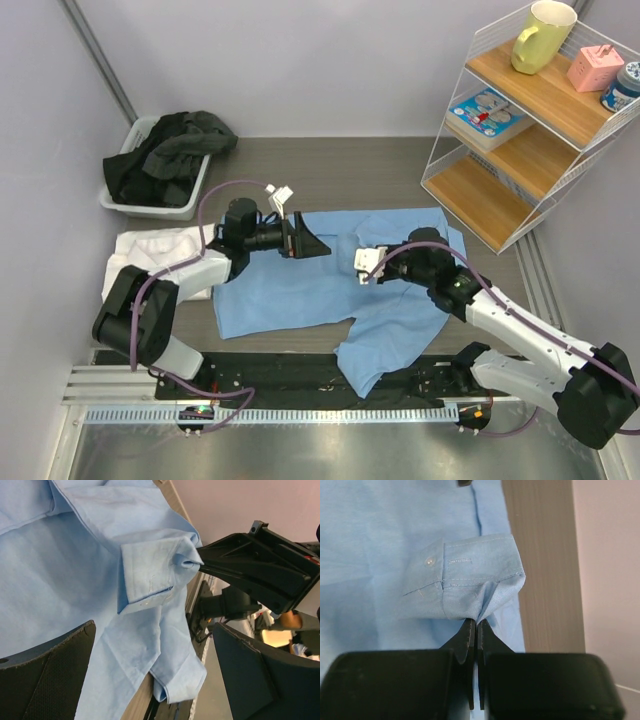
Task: Fold and stack the long sleeve shirts
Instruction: Fold the shirt
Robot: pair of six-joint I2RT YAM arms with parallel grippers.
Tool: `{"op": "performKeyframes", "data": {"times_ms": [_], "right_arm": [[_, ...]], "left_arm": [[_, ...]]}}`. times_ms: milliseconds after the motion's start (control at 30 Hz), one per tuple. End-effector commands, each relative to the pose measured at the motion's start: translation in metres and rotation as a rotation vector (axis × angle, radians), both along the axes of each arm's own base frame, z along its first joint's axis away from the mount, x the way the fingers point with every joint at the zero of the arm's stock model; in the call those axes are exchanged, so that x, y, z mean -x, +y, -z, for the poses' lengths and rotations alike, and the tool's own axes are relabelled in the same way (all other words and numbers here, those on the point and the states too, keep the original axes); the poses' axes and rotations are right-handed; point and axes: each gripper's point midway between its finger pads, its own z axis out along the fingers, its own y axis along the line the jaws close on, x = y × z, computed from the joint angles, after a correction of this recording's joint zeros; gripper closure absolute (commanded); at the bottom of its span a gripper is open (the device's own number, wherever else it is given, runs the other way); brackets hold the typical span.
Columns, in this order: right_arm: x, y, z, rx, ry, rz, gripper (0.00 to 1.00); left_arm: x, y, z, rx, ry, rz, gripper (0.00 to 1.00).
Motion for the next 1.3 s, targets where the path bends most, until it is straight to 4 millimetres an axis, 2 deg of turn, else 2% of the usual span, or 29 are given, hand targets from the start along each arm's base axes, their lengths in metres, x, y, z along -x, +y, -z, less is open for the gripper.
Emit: {"op": "performKeyframes", "data": {"times_ms": [0, 167, 233, 267, 300, 367, 400, 500, 567, 700, 800, 833, 867, 900, 1000, 1033, 1067, 1133, 1167, 1200, 1233, 1267], "right_arm": [[-0.02, 0.008, -0.051, -0.151, -0.142, 0.06, 0.99], [-0.023, 0.014, -0.068, -0.197, -0.155, 0.06, 0.99], [-0.024, 0.013, -0.067, -0.186, -0.144, 0.061, 0.99], [-0.024, 0.013, -0.071, -0.191, -0.148, 0.063, 0.99], [-0.024, 0.013, -0.072, -0.191, -0.149, 0.065, 0.99], [-0.024, 0.014, -0.077, -0.199, -0.157, 0.06, 0.99], [-0.024, 0.014, -0.079, -0.204, -0.155, 0.063, 0.99], [-0.026, 0.014, -0.082, -0.202, -0.15, 0.072, 0.99], [-0.026, 0.014, -0.082, -0.207, -0.141, 0.077, 0.99], [-0.026, 0.015, -0.081, -0.207, -0.131, 0.077, 0.99], [-0.029, 0.015, -0.079, -0.205, -0.129, 0.088, 0.99], [-0.03, 0.014, -0.079, -0.205, -0.131, 0.094, 0.99], [-0.03, 0.014, -0.08, -0.209, -0.131, 0.095, 0.99], [-0.03, 0.014, -0.08, -0.21, -0.131, 0.099, 0.99], [-0.029, 0.01, -0.079, -0.207, -0.13, 0.111, 0.97], [-0.029, 0.008, -0.081, -0.209, -0.134, 0.119, 0.94], [-0.028, 0.006, -0.079, -0.207, -0.13, 0.126, 0.86], [-0.025, 0.002, -0.078, -0.212, -0.121, 0.141, 0.77], [-0.023, -0.002, -0.08, -0.22, -0.13, 0.157, 0.68], [-0.021, -0.005, -0.079, -0.23, -0.112, 0.175, 0.47], [-0.017, -0.01, -0.075, -0.226, -0.086, 0.193, 0.38], [-0.015, -0.017, -0.083, -0.248, -0.09, 0.228, 0.3]], "left_arm": [[-0.018, -0.008, -0.04, 0.183, -0.115, -0.061, 0.0], [-0.034, -0.015, -0.03, 0.191, -0.119, -0.07, 0.0], [-0.038, -0.019, -0.033, 0.214, -0.122, -0.054, 0.0], [-0.042, -0.022, -0.024, 0.217, -0.101, -0.046, 0.0], [-0.045, -0.027, -0.036, 0.257, -0.112, -0.036, 0.0], [-0.05, -0.034, -0.027, 0.269, -0.083, -0.019, 0.0], [-0.051, -0.038, -0.033, 0.291, -0.1, -0.003, 0.0], [-0.047, -0.047, -0.035, 0.317, -0.098, 0.037, 0.0], [-0.046, -0.05, -0.045, 0.344, -0.124, 0.053, 0.0], [-0.029, -0.055, -0.056, 0.379, -0.128, 0.11, 0.05], [-0.023, -0.054, -0.061, 0.402, -0.106, 0.112, 0.19], [-0.022, -0.054, -0.064, 0.41, -0.104, 0.112, 0.32], [-0.021, -0.053, -0.067, 0.416, -0.096, 0.111, 0.37], [-0.022, -0.053, -0.07, 0.422, -0.094, 0.108, 0.49], [-0.02, -0.052, -0.09, 0.448, -0.093, 0.116, 0.74], [-0.016, -0.052, -0.093, 0.439, -0.094, 0.133, 0.94], [-0.012, -0.05, -0.104, 0.437, -0.114, 0.142, 1.0], [-0.012, -0.05, -0.104, 0.388, -0.088, 0.136, 1.0], [-0.006, -0.046, -0.12, 0.387, -0.126, 0.138, 1.0], [-0.004, -0.047, -0.123, 0.359, -0.199, 0.146, 1.0], [-0.001, -0.048, -0.113, 0.286, -0.149, 0.146, 1.0], [-0.001, -0.047, -0.107, 0.21, -0.137, 0.123, 1.0]]}}
